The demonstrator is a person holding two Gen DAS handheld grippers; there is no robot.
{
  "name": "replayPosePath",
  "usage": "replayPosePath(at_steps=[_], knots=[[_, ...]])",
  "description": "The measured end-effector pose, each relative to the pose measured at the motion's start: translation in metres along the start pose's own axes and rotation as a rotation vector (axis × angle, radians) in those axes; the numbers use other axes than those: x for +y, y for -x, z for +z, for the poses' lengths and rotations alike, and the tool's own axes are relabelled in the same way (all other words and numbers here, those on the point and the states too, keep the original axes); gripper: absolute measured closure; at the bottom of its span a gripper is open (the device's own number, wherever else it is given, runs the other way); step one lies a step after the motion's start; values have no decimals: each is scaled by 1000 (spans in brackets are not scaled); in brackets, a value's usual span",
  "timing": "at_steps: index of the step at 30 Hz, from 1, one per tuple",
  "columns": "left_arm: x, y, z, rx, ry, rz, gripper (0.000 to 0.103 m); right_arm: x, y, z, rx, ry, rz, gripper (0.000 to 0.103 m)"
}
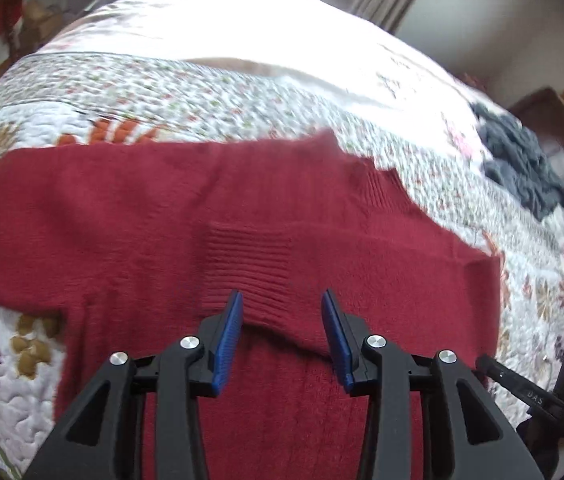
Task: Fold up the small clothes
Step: 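Release the cuff from the right tool and smooth the folded sleeve, then grasp the other sleeve cuff with the left tool and lift it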
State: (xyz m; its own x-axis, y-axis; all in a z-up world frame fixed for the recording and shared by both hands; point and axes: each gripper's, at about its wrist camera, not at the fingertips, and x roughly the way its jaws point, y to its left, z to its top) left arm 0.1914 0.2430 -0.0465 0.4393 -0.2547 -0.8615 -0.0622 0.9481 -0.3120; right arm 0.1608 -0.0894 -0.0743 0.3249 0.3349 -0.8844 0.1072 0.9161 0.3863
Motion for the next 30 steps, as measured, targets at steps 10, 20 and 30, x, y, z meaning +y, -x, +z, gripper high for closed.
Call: replayPosePath(at_steps=[10,20,30], knots=[[6,-57,-15,35,-80,-6,55,-12,-37,-1,10,20,-42,72],[41,1,-7,52,81,-31,53,26,15,3,-32,27,-101,50],[254,101,-28,-11,511,148,52,82,21,1,40,18,-38,46]])
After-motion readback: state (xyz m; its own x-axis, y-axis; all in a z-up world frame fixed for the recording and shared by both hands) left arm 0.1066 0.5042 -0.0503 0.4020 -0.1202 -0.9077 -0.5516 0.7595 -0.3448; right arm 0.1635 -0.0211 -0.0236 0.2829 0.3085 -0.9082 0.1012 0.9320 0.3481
